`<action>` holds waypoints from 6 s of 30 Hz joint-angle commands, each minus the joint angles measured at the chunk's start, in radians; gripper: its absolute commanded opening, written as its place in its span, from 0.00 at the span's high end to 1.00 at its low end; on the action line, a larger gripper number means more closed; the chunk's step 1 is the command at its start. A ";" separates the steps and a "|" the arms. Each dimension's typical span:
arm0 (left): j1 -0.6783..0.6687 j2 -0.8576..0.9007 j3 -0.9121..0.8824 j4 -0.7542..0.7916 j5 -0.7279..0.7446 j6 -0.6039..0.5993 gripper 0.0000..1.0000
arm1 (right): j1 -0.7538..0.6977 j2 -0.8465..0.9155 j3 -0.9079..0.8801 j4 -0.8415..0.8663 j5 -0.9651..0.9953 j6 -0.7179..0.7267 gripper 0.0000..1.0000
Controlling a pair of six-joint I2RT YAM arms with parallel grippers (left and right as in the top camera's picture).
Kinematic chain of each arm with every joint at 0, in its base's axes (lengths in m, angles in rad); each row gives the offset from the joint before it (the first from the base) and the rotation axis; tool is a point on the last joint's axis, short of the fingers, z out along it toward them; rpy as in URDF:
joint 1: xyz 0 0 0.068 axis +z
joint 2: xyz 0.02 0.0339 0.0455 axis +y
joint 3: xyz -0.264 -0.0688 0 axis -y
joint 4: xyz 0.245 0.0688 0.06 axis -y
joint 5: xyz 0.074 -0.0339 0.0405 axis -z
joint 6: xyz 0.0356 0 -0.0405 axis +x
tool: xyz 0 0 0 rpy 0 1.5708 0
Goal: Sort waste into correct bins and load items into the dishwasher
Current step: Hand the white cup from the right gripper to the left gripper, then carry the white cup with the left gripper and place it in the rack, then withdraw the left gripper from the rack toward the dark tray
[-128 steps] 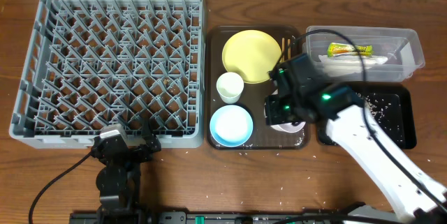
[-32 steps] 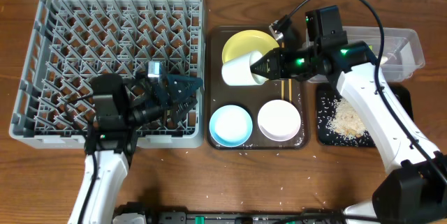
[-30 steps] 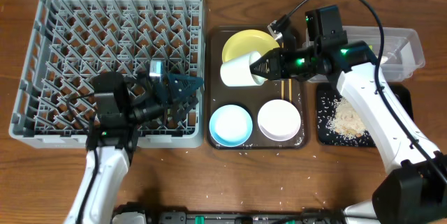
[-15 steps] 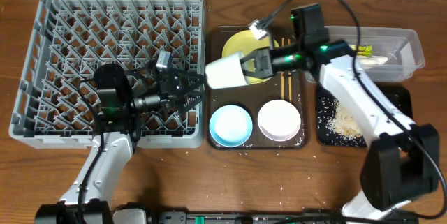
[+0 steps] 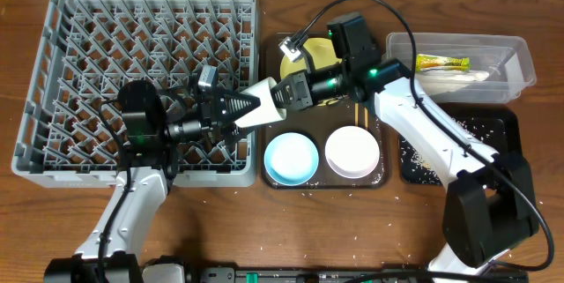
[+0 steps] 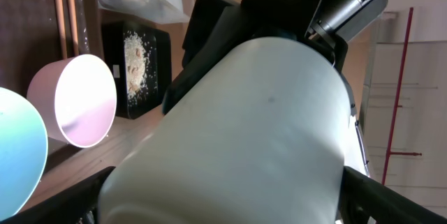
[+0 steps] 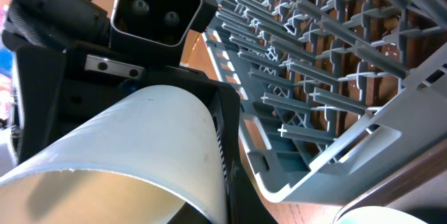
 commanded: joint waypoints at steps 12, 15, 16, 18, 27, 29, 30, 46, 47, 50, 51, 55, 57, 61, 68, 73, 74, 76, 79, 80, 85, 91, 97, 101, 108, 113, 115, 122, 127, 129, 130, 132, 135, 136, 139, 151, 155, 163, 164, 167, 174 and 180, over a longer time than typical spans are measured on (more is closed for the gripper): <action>-0.001 0.000 0.016 0.004 0.013 -0.003 0.07 | 0.017 0.008 -0.057 -0.012 0.025 -0.009 0.99; -0.001 0.000 0.016 0.004 0.013 -0.003 0.07 | 0.030 0.008 -0.065 -0.013 0.010 -0.020 0.99; -0.001 0.000 0.016 0.004 0.013 -0.003 0.07 | 0.034 0.008 -0.065 -0.014 0.008 -0.021 0.99; -0.001 0.000 0.016 0.004 0.013 -0.003 0.07 | 0.040 0.008 -0.065 -0.019 0.004 -0.021 0.99; 0.000 0.000 0.016 0.004 0.013 -0.013 0.21 | 0.039 0.008 -0.065 -0.044 -0.018 -0.027 0.99; 0.000 0.000 0.016 0.004 0.012 -0.023 0.37 | 0.038 0.008 -0.065 -0.044 -0.012 -0.027 0.99; -0.001 0.000 0.016 0.004 0.012 -0.023 0.42 | 0.038 0.008 -0.065 -0.043 -0.012 -0.027 0.99; 0.000 0.000 0.016 0.005 -0.033 -0.025 0.78 | -0.143 0.008 -0.065 -0.073 -0.046 -0.059 0.35; 0.000 0.000 0.016 0.005 -0.037 -0.024 0.78 | -0.162 0.008 -0.065 -0.088 -0.046 -0.073 0.34; 0.000 0.000 0.016 0.005 -0.055 -0.016 0.78 | -0.204 0.008 -0.064 -0.143 -0.040 -0.137 0.30; 0.000 0.000 0.016 0.005 -0.063 -0.006 0.78 | -0.212 0.008 -0.064 -0.163 -0.026 -0.155 0.28; 0.000 0.000 0.016 0.005 -0.121 0.032 0.81 | -0.223 0.008 -0.064 -0.261 0.089 -0.230 0.25; 0.000 0.000 0.016 0.005 -0.154 0.036 0.81 | -0.222 0.008 -0.062 -0.299 0.130 -0.258 0.24; 0.000 0.000 0.016 0.004 -0.192 0.036 0.81 | -0.222 0.008 -0.060 -0.315 0.150 -0.272 0.23; 0.000 0.000 0.016 -0.025 -0.209 0.080 0.81 | -0.209 -0.003 -0.060 -0.314 0.156 -0.271 0.23; 0.000 0.000 0.017 -0.060 -0.209 0.096 0.81 | -0.182 -0.003 -0.058 -0.311 0.156 -0.271 0.23; 0.000 0.000 0.016 -0.060 -0.209 0.096 0.81 | -0.182 -0.003 -0.058 -0.311 0.156 -0.271 0.23; 0.000 0.000 0.017 -0.060 -0.213 0.095 0.81 | -0.184 -0.003 -0.055 -0.311 0.156 -0.271 0.23; 0.009 0.000 0.025 -0.060 -0.236 0.082 0.85 | -0.184 -0.003 -0.042 -0.312 0.157 -0.271 0.23; 0.027 0.000 0.038 -0.060 -0.237 0.072 0.85 | -0.184 -0.003 -0.034 -0.315 0.157 -0.271 0.23; 0.126 0.000 0.158 -0.080 -0.218 0.046 0.84 | -0.184 -0.003 -0.022 -0.320 0.172 -0.272 0.22; 0.197 0.000 0.377 -0.165 -0.217 0.048 0.84 | -0.184 -0.003 -0.022 -0.321 0.188 -0.272 0.21; 0.250 0.000 0.575 -0.480 -0.327 0.191 0.83 | -0.184 -0.003 -0.022 -0.324 0.195 -0.272 0.20; 0.217 0.000 0.746 -1.125 -0.723 0.570 0.84 | -0.184 -0.003 -0.022 -0.325 0.203 -0.272 0.20; -0.053 0.006 0.853 -1.634 -1.294 0.784 0.84 | -0.184 -0.003 -0.022 -0.327 0.228 -0.272 0.20; -0.195 0.023 0.806 -1.761 -1.381 0.769 0.83 | -0.184 -0.003 -0.022 -0.328 0.228 -0.280 0.20; -0.239 0.033 0.761 -1.774 -1.384 0.738 0.83 | -0.184 -0.003 -0.022 -0.330 0.228 -0.280 0.21; -0.343 0.139 0.630 -1.692 -1.438 0.661 0.84 | -0.184 -0.003 -0.022 -0.334 0.228 -0.283 0.22; -0.359 0.271 0.626 -1.689 -1.474 0.648 0.84 | -0.184 -0.003 -0.022 -0.341 0.228 -0.291 0.22; -0.359 0.312 0.626 -1.688 -1.492 0.644 0.83 | -0.184 -0.003 -0.022 -0.341 0.228 -0.291 0.22; -0.359 0.334 0.626 -1.683 -1.492 0.644 0.83 | -0.184 -0.003 -0.022 -0.342 0.228 -0.297 0.22; -0.359 0.380 0.626 -1.677 -1.492 0.644 0.59 | -0.184 -0.003 -0.022 -0.342 0.229 -0.298 0.22; -0.359 0.417 0.626 -1.675 -1.492 0.644 0.32 | -0.184 -0.003 -0.022 -0.342 0.240 -0.298 0.21; -0.359 0.419 0.626 -1.675 -1.492 0.644 0.28 | -0.184 -0.003 -0.022 -0.342 0.244 -0.298 0.21; -0.359 0.419 0.630 -1.674 -1.492 0.645 0.16 | -0.184 -0.003 -0.019 -0.341 0.250 -0.298 0.18; -0.388 0.331 1.007 -1.845 -1.398 0.800 0.10 | -0.258 -0.129 0.261 -0.649 0.619 -0.323 0.01; -0.416 0.330 1.089 -1.732 -1.327 0.803 0.07 | -0.309 -0.199 0.280 -0.703 0.734 -0.256 0.01; -0.491 0.495 1.088 -1.579 -1.318 0.719 0.13 | -0.380 -0.214 0.278 -0.768 0.751 -0.234 0.01; -0.496 0.504 1.088 -1.580 -1.319 0.719 0.14 | -0.380 -0.214 0.278 -0.769 0.751 -0.234 0.02; -0.521 0.530 1.088 -1.596 -1.314 0.716 0.15 | -0.380 -0.214 0.278 -0.769 0.752 -0.234 0.04; -0.655 0.531 1.069 -1.669 -1.263 0.722 0.16 | -0.380 -0.214 0.278 -0.776 0.752 -0.245 0.06; -0.797 0.547 1.026 -1.586 -1.338 0.648 0.22 | -0.380 -0.214 0.278 -0.783 0.771 -0.245 0.07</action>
